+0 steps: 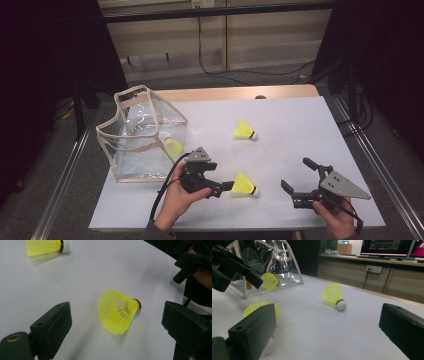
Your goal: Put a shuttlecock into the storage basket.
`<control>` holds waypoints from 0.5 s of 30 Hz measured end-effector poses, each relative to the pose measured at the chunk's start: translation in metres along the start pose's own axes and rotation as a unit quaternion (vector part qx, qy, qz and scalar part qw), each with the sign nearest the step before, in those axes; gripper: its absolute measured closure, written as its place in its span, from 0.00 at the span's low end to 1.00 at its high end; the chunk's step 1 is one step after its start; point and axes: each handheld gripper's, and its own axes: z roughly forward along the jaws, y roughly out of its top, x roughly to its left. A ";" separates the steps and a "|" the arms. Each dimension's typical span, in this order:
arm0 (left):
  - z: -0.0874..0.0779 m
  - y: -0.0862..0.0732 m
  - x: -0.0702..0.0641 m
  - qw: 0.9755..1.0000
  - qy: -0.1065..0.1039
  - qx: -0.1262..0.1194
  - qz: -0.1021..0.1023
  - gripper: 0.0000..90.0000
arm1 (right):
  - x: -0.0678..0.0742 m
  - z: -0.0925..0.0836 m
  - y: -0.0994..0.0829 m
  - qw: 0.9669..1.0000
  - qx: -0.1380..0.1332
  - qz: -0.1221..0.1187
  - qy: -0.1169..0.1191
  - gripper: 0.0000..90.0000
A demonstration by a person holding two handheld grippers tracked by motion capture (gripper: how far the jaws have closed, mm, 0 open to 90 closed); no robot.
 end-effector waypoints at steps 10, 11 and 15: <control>0.009 -0.002 -0.003 1.000 -0.012 0.006 0.002 0.10 | 0.000 0.000 0.000 1.000 -0.001 -0.001 0.001 0.01; 0.010 -0.002 -0.003 1.000 -0.012 0.007 0.003 0.10 | 0.000 0.000 0.000 1.000 0.000 0.000 0.001 0.01; 0.013 -0.003 -0.004 1.000 -0.014 0.008 0.003 0.10 | 0.000 -0.001 0.000 1.000 -0.001 0.000 -0.001 0.01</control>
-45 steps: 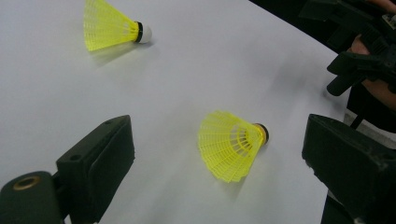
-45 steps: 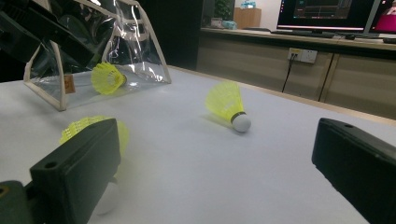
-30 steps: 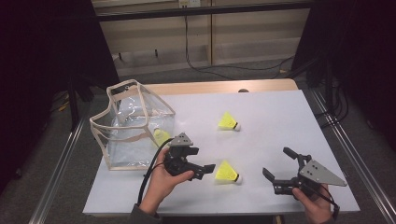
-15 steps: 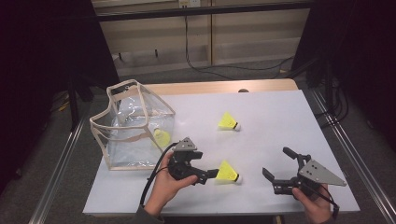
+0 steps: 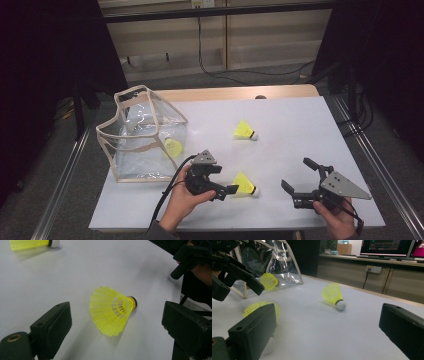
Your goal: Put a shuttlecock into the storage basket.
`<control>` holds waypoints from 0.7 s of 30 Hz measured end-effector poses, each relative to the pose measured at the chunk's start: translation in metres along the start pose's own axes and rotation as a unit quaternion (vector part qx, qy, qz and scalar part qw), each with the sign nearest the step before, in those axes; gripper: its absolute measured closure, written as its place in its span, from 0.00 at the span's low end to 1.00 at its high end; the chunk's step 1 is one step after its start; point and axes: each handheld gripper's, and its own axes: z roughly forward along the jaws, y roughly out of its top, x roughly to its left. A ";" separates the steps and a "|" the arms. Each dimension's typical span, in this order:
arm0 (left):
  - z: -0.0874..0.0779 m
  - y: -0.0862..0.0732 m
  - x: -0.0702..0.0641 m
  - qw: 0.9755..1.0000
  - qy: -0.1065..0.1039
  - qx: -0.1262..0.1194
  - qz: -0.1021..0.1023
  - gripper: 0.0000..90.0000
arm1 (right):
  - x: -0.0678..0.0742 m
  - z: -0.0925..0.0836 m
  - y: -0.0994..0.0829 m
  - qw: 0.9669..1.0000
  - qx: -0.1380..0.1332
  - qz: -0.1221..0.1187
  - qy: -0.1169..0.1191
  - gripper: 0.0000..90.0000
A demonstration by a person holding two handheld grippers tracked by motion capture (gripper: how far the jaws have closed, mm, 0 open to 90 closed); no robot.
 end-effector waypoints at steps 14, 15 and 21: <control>0.004 -0.001 0.000 1.000 -0.006 0.002 0.001 0.11 | 0.001 0.001 -0.001 1.000 0.002 0.000 0.000 0.01; 0.005 -0.001 0.000 1.000 -0.006 0.003 0.002 0.11 | 0.001 0.001 -0.001 1.000 0.001 0.000 0.000 0.01; 0.008 -0.001 -0.001 1.000 -0.009 0.007 0.004 0.12 | 0.001 0.001 -0.001 1.000 0.002 -0.001 0.000 0.01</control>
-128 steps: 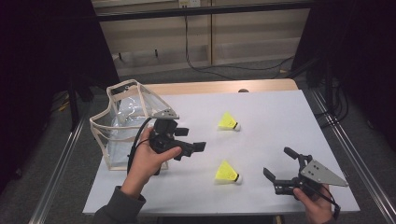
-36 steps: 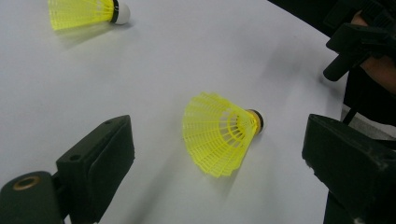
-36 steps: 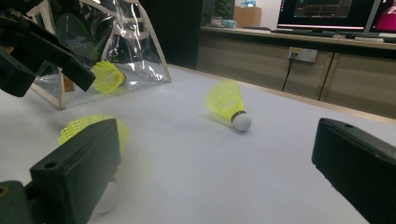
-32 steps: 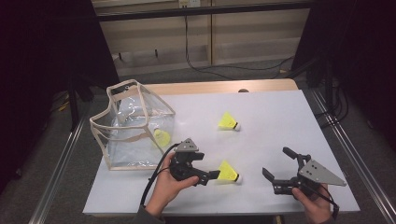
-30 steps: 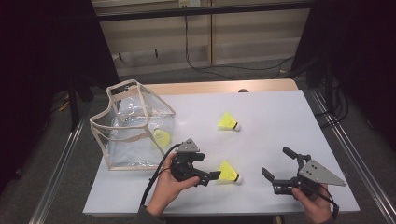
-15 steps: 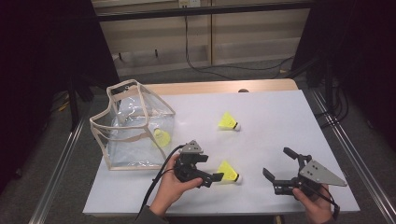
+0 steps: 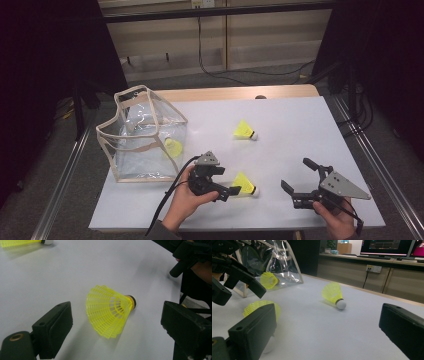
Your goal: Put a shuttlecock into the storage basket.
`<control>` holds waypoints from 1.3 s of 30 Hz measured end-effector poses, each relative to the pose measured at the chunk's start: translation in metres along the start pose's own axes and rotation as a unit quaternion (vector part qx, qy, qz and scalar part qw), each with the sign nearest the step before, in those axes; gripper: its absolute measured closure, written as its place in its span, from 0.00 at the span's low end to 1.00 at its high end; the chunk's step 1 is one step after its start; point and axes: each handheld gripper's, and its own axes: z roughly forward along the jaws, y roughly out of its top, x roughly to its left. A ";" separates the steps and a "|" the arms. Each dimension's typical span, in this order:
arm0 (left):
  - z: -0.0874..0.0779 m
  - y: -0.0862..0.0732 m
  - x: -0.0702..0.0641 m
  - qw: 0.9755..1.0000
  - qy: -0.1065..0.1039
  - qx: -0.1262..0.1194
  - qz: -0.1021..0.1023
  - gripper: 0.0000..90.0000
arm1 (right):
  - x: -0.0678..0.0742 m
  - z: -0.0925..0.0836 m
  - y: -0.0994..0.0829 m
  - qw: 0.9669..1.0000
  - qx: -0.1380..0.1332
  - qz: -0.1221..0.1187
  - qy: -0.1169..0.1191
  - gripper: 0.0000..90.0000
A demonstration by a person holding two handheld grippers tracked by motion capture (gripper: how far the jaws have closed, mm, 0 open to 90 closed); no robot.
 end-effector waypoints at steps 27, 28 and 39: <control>0.009 -0.002 -0.005 1.000 -0.009 0.011 0.011 0.17 | 0.001 0.000 0.000 1.000 0.002 -0.002 0.002 0.01; 0.009 -0.002 -0.005 1.000 -0.009 0.011 0.011 0.17 | 0.001 0.000 0.000 1.000 0.002 -0.001 0.002 0.01; 0.012 -0.002 -0.007 1.000 -0.011 0.014 0.013 0.20 | 0.001 0.002 0.001 1.000 0.003 -0.003 0.004 0.01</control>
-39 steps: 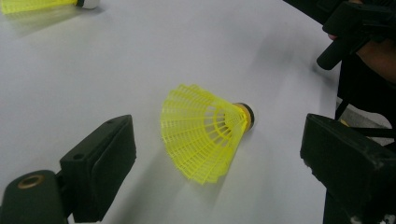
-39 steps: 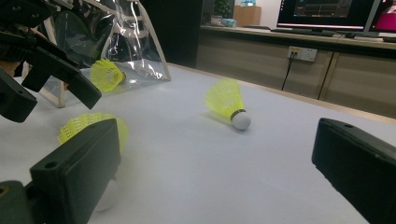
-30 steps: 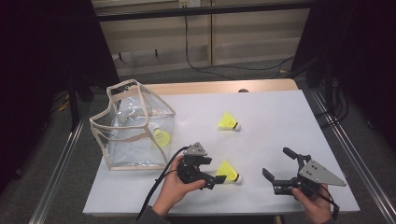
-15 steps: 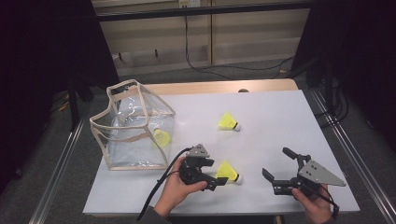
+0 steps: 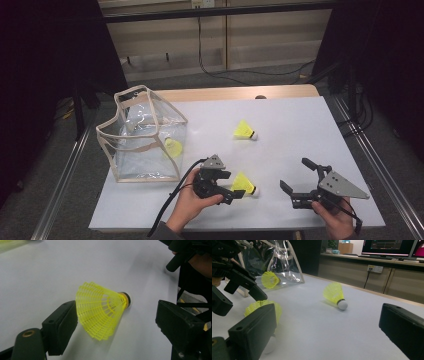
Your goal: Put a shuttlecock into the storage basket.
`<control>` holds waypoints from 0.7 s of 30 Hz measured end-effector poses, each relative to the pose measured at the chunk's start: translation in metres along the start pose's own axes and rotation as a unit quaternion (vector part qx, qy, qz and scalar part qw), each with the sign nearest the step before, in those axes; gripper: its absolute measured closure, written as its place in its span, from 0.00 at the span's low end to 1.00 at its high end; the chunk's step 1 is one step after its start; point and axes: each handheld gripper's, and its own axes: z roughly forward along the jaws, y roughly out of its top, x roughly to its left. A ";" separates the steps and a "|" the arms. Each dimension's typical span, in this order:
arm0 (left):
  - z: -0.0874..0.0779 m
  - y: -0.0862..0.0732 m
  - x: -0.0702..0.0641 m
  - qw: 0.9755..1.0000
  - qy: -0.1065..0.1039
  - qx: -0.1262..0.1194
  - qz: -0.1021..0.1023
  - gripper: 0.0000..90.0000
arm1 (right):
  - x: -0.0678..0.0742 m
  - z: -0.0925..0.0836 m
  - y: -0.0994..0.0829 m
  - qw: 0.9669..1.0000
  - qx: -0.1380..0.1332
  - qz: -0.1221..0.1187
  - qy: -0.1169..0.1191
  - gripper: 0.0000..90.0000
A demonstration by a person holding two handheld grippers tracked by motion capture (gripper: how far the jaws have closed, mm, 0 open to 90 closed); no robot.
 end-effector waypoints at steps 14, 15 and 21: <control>0.009 -0.001 -0.002 1.000 -0.005 0.001 0.001 0.23 | 0.000 0.001 0.000 1.000 -0.002 0.000 0.001 0.01; 0.009 -0.001 -0.002 1.000 -0.005 0.001 0.002 0.24 | 0.000 0.001 0.000 1.000 -0.001 0.000 0.002 0.01; 0.012 -0.001 -0.003 1.000 -0.004 0.005 0.002 0.27 | 0.001 0.002 0.000 1.000 0.001 -0.005 0.004 0.01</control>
